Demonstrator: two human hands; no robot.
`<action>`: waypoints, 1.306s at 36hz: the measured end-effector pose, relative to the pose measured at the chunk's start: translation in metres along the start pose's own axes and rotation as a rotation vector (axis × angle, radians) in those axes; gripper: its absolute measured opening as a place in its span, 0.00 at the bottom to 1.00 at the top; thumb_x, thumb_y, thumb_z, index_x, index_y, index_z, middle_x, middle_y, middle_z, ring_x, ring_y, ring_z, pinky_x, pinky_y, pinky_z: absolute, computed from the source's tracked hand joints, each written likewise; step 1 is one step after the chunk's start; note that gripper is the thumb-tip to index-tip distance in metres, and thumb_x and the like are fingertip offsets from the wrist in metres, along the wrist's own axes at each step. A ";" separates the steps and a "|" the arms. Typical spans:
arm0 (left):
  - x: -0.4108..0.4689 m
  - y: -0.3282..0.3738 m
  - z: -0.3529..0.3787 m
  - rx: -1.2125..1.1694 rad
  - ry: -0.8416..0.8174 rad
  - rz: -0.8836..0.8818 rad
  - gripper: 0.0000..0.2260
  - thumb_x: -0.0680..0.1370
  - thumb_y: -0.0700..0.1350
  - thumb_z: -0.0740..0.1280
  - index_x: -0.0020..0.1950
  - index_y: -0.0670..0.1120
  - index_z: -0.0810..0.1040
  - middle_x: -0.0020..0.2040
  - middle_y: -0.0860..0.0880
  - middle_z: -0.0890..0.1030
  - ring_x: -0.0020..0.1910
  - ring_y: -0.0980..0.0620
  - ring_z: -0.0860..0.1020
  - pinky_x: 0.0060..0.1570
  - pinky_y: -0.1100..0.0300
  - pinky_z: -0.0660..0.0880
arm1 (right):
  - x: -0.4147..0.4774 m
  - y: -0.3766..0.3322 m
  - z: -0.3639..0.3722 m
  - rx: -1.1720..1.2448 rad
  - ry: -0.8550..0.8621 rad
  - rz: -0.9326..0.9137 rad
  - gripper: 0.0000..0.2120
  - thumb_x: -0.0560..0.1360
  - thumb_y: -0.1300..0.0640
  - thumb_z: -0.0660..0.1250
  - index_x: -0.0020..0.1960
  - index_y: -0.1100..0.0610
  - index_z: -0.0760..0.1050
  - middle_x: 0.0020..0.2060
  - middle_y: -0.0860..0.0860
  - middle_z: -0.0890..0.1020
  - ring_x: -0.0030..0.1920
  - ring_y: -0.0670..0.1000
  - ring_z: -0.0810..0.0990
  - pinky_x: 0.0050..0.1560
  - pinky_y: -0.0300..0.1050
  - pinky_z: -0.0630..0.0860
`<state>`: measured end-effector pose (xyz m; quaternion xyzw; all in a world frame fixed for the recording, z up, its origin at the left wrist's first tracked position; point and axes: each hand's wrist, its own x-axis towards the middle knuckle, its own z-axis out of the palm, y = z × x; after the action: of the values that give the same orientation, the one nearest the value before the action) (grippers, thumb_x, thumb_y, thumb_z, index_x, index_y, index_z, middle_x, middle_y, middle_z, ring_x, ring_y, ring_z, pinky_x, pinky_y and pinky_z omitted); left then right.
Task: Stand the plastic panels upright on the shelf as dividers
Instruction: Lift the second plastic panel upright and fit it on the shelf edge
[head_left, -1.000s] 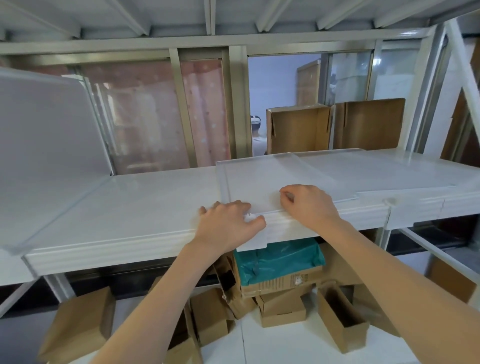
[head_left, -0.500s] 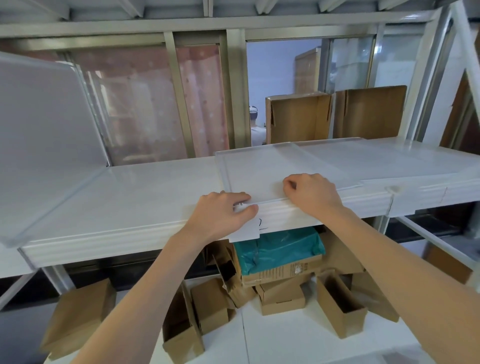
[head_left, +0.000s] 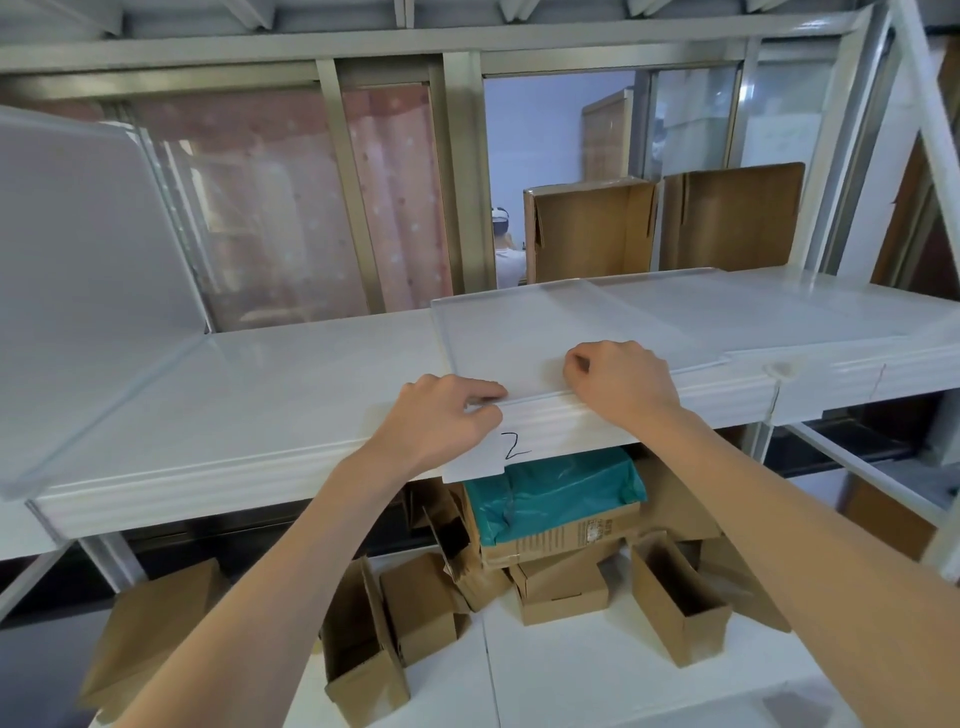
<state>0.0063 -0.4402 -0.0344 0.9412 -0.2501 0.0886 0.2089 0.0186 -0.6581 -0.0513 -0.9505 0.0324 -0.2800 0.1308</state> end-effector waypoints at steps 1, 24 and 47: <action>0.000 0.000 0.000 -0.001 0.000 0.002 0.15 0.78 0.49 0.59 0.63 0.57 0.77 0.66 0.57 0.76 0.64 0.49 0.73 0.67 0.53 0.66 | 0.000 0.000 0.000 -0.001 0.003 0.000 0.16 0.79 0.49 0.54 0.48 0.52 0.80 0.37 0.49 0.79 0.36 0.51 0.74 0.36 0.41 0.66; -0.002 -0.015 -0.003 -0.233 -0.050 -0.035 0.16 0.82 0.55 0.52 0.63 0.58 0.75 0.67 0.56 0.74 0.61 0.51 0.72 0.65 0.52 0.69 | 0.000 -0.002 -0.002 0.015 0.003 0.016 0.16 0.79 0.49 0.55 0.49 0.52 0.80 0.39 0.49 0.80 0.35 0.49 0.72 0.35 0.39 0.65; 0.020 -0.010 0.012 -0.256 0.314 -0.210 0.16 0.83 0.44 0.50 0.65 0.48 0.71 0.56 0.43 0.81 0.54 0.42 0.76 0.54 0.52 0.72 | 0.002 -0.003 0.001 0.013 0.016 0.009 0.15 0.80 0.49 0.56 0.52 0.52 0.81 0.43 0.50 0.83 0.38 0.50 0.74 0.40 0.40 0.69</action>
<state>0.0295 -0.4459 -0.0436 0.9026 -0.1244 0.1794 0.3711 0.0207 -0.6554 -0.0508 -0.9473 0.0358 -0.2870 0.1380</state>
